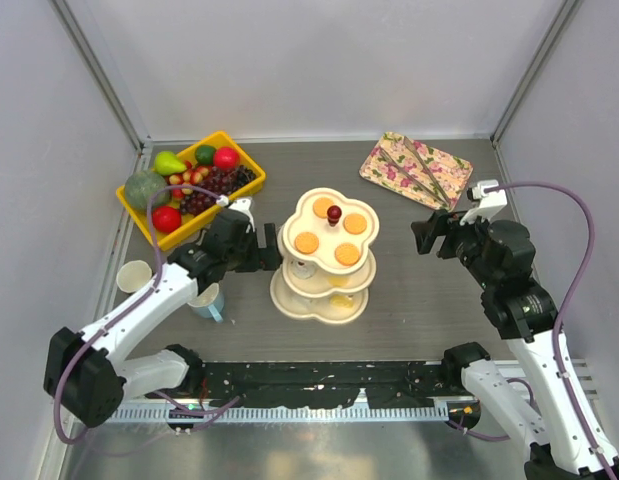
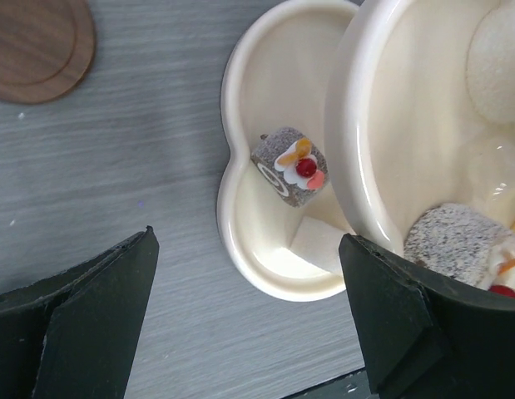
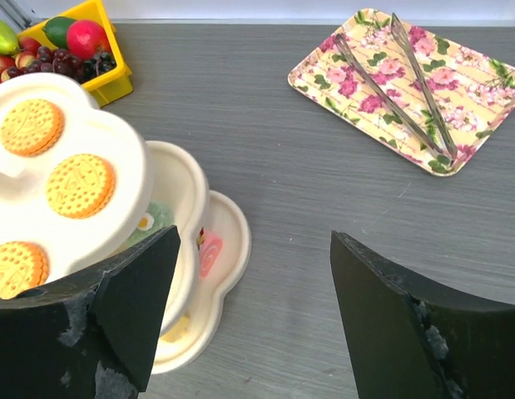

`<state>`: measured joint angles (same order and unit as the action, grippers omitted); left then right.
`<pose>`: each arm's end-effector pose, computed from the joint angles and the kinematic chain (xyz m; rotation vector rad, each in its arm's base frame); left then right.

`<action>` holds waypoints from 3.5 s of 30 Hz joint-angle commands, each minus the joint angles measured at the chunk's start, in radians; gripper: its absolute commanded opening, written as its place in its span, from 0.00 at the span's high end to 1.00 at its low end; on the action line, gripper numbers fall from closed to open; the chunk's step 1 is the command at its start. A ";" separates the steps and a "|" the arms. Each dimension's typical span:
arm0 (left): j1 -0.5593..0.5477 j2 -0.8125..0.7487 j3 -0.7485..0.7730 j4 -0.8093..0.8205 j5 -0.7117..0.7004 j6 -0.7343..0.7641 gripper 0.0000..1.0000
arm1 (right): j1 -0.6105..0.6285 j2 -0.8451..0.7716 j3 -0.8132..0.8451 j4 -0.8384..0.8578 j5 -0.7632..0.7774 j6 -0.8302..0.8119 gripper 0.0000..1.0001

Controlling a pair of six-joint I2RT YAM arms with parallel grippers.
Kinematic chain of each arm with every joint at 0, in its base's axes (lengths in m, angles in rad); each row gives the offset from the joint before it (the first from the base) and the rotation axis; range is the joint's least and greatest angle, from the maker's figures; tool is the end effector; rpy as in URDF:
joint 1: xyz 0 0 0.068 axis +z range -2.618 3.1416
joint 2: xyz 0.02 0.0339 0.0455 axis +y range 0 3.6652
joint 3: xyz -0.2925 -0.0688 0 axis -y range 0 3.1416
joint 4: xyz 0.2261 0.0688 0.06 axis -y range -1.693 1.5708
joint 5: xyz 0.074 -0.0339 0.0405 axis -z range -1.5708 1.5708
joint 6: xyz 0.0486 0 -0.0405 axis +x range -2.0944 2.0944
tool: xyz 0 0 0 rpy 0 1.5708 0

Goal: Serve the afternoon tea

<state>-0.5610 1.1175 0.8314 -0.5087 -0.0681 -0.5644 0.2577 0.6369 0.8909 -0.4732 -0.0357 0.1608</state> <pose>0.1809 -0.1097 0.2828 -0.0377 2.4118 -0.4564 0.1042 0.0293 0.3757 -0.1130 1.7985 0.3315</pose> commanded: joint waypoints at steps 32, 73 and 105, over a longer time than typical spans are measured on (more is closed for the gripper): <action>0.174 0.275 0.182 0.124 -0.183 0.061 0.01 | 0.000 -0.175 -0.041 -0.088 0.095 -0.056 0.13; 0.302 0.680 0.448 -0.057 -0.130 0.003 0.12 | 0.002 -0.247 -0.115 -0.039 0.105 -0.072 0.07; 0.309 0.578 0.121 0.128 0.293 -0.100 0.21 | 0.000 -0.252 -0.106 -0.038 0.097 -0.075 0.07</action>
<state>-0.2424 1.7321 1.0729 -0.3328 0.1295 -0.6281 0.2577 0.3901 0.7685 -0.5541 0.0547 0.0998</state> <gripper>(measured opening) 0.791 0.935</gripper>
